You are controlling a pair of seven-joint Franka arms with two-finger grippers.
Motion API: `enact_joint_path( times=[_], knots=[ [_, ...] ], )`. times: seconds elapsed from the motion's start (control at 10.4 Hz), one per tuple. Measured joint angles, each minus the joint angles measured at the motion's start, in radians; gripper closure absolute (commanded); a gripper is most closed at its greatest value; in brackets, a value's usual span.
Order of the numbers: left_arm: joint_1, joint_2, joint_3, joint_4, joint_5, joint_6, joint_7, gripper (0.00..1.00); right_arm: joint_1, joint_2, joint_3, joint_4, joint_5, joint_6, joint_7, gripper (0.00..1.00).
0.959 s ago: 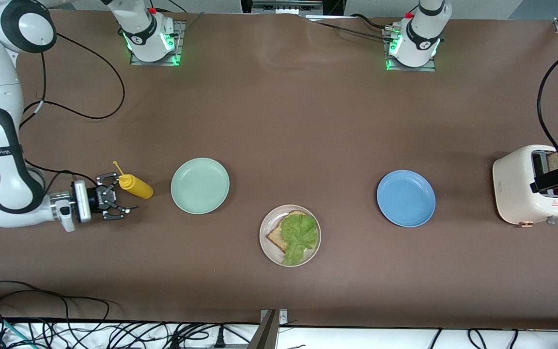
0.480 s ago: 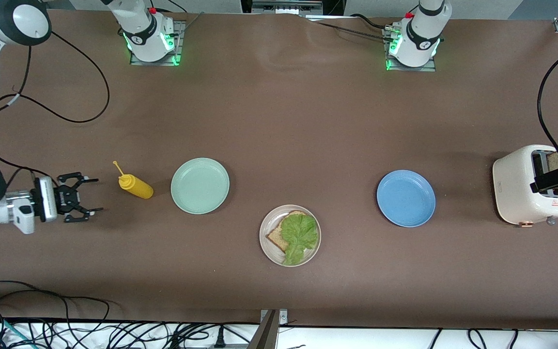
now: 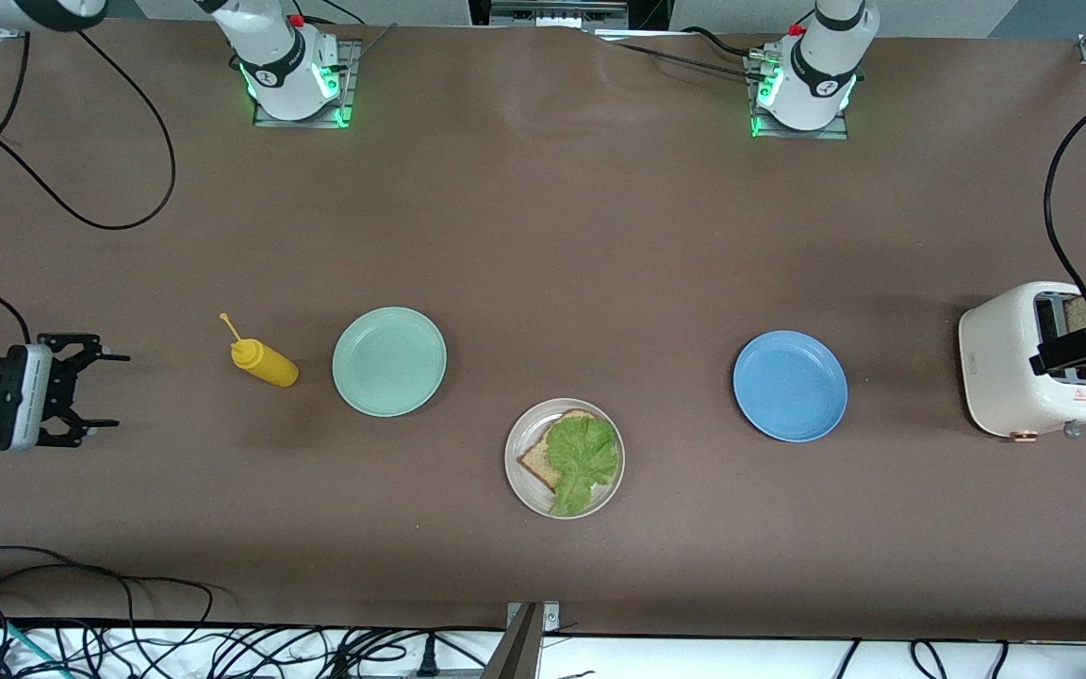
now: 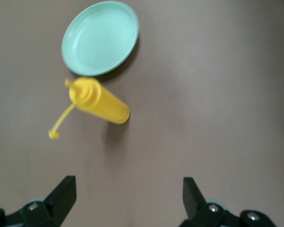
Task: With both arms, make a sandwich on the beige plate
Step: 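Retract the right gripper while the left gripper reaches the toaster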
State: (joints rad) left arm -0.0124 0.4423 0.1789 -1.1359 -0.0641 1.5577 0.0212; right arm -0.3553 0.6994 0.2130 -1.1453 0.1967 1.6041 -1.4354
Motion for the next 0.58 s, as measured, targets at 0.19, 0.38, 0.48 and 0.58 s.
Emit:
enact_joint_path(
  times=[0.19, 0.38, 0.48, 0.58],
  knots=[
    [-0.007, 0.0, -0.004, 0.0, 0.0, 0.0, 0.0, 0.0, 0.007, -0.152, -0.005, -0.127, -0.032, 0.01, 0.267, 0.0],
    [-0.001, 0.0, 0.0, 0.0, 0.0, -0.001, 0.0, 0.0, 0.059, -0.317, -0.014, -0.253, -0.058, 0.009, 0.585, 0.0],
    [0.009, 0.001, 0.006, 0.0, 0.002, -0.007, 0.0, 0.0, 0.107, -0.405, -0.019, -0.322, -0.063, 0.009, 0.758, 0.0],
    [0.032, 0.001, 0.01, -0.002, 0.005, -0.015, 0.004, 0.0, 0.15, -0.486, -0.021, -0.39, -0.067, 0.01, 0.911, 0.0]
  ],
)
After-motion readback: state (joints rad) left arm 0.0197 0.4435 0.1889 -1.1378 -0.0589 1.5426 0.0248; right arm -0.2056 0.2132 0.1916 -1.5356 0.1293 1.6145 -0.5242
